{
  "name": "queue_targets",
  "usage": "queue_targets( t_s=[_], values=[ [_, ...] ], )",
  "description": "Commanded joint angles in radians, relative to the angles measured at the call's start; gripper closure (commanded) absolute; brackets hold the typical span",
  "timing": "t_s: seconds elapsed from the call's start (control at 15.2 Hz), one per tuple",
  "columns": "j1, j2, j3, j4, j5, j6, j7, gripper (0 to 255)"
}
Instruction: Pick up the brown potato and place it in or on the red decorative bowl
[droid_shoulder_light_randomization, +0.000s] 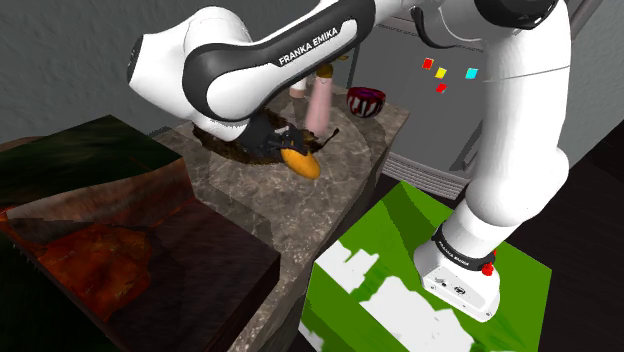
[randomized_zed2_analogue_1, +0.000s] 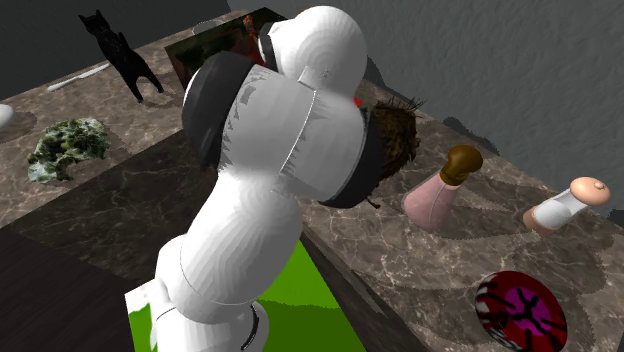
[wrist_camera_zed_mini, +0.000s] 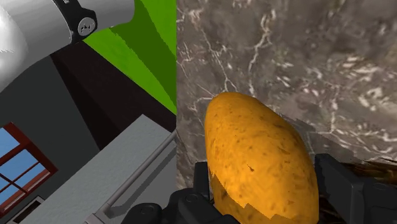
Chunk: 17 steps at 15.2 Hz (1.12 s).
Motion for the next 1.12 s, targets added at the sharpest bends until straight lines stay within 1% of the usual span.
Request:
queue_targets(
  t_s=[0.0,0.53,1.06],
  values=[
    [-0.004,-0.013,0.006,0.012,0.006,-0.016,-0.013,255],
    [-0.012,-0.061,0.029,0.068,0.028,-0.087,-0.060,255],
    [-0.008,-0.097,0.043,0.140,0.038,-0.166,-0.107,255]
  ],
)
